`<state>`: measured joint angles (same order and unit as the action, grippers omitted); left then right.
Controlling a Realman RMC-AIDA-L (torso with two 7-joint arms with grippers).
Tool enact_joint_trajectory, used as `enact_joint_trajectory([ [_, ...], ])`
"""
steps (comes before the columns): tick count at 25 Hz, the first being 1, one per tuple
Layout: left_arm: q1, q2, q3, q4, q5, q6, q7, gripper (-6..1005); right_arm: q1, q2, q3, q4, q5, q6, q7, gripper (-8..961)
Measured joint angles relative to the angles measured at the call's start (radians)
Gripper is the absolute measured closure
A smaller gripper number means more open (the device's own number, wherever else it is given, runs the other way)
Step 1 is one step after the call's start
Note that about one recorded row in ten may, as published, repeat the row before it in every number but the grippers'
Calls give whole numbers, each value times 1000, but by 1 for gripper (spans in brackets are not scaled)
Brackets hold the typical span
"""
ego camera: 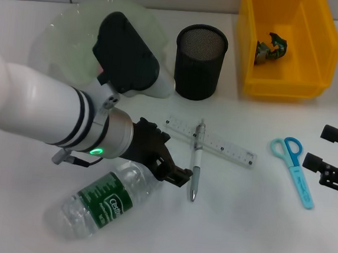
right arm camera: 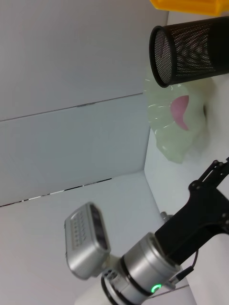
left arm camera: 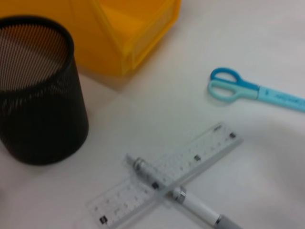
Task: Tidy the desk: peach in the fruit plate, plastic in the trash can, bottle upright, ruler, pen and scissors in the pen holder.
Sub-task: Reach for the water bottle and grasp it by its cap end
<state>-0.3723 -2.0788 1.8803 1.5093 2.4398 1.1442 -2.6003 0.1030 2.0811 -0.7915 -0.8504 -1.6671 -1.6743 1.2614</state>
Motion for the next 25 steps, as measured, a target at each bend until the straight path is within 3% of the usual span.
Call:
enact_joint_trajectory([
  [7, -59, -1, 5, -117, 1, -33, -8, 138, 0, 0, 0, 18, -2, 0, -13, 178],
  [18, -70, -1, -18, -126, 4, -19, -9, 138, 3, -1, 0, 22, -2, -1, -14, 178],
  [25, -81, -1, -19, -134, 7, -13, -9, 397, 4, -1, 0, 22, -2, -9, -10, 178],
])
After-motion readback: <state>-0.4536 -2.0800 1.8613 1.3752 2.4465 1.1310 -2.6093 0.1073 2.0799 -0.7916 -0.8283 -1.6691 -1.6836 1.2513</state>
